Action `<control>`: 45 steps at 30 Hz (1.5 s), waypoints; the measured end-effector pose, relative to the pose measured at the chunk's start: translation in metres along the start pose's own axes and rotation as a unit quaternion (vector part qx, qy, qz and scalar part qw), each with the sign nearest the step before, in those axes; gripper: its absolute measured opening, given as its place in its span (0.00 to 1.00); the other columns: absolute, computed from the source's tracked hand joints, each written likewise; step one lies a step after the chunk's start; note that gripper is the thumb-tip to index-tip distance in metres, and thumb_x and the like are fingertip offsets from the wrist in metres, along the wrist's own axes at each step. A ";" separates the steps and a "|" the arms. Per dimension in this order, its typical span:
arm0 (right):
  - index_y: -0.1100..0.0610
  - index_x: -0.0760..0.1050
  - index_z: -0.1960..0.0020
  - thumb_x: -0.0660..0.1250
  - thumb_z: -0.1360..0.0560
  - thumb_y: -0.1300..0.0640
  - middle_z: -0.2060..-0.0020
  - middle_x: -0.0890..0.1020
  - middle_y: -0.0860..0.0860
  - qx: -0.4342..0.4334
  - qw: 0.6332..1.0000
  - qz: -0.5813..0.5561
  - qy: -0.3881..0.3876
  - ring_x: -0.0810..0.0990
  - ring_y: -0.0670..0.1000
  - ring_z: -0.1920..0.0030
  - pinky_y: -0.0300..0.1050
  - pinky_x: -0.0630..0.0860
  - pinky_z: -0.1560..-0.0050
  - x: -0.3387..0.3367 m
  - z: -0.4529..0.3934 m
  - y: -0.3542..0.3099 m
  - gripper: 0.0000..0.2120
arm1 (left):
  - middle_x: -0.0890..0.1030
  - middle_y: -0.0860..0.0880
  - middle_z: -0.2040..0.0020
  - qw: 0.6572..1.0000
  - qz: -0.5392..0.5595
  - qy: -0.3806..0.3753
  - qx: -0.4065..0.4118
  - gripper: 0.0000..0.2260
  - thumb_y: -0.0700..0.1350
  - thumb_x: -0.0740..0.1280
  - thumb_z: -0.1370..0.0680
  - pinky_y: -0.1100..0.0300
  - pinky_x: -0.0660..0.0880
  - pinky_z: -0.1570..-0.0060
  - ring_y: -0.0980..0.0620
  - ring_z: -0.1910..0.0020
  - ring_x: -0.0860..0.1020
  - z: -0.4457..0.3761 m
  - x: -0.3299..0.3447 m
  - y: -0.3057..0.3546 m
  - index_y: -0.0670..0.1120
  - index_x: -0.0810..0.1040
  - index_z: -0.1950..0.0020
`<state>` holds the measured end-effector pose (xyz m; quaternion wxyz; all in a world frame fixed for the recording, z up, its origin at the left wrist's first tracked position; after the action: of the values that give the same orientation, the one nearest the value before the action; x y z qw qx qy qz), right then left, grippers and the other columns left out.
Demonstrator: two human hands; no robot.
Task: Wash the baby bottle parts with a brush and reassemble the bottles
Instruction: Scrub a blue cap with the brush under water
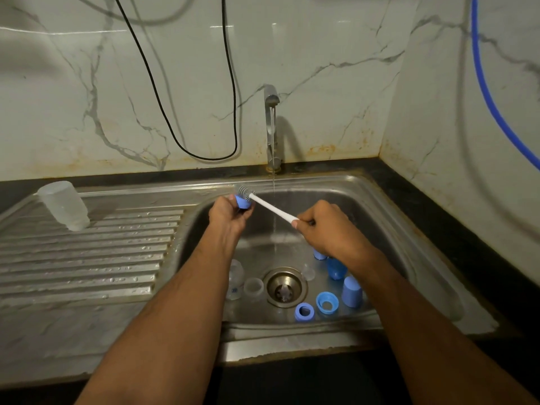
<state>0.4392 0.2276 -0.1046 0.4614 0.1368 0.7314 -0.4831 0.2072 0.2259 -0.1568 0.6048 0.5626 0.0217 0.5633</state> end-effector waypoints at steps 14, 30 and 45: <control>0.55 0.84 0.44 0.65 0.17 0.51 0.70 0.80 0.51 -0.006 1.000 -0.002 -0.004 0.81 0.50 0.67 0.49 0.82 0.60 -0.008 0.002 0.007 0.12 | 0.78 0.35 0.35 1.000 -0.007 -0.016 -0.014 0.17 0.33 0.58 0.18 0.49 0.82 0.64 0.41 0.49 0.81 -0.011 -0.002 0.004 0.34 0.73 0.30; 0.57 0.84 0.44 0.65 0.18 0.52 0.70 0.81 0.53 -0.020 1.000 -0.015 0.007 0.82 0.51 0.68 0.50 0.82 0.59 -0.004 -0.005 0.011 0.12 | 0.80 0.35 0.46 0.998 -0.017 -0.055 -0.028 0.09 0.32 0.60 0.19 0.50 0.82 0.54 0.42 0.52 0.81 0.002 0.010 -0.012 0.33 0.76 0.41; 0.54 0.84 0.47 0.66 0.18 0.52 0.65 0.84 0.58 -0.018 0.999 -0.039 -0.031 0.79 0.51 0.70 0.45 0.78 0.67 -0.008 -0.008 0.024 0.09 | 0.81 0.38 0.49 1.000 -0.004 -0.027 -0.006 0.16 0.33 0.57 0.18 0.50 0.79 0.50 0.44 0.54 0.81 -0.008 0.001 0.003 0.32 0.73 0.31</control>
<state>0.4549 0.2484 -0.1112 0.4672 0.0848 0.7302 -0.4912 0.2003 0.2310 -0.1565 0.6109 0.5737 0.0045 0.5456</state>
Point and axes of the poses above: each hand's wrist, its own z-axis away from the middle knuckle, its own x-axis out of the palm, y = z × x, the point moved 1 cm from there along -z, towards the middle knuckle
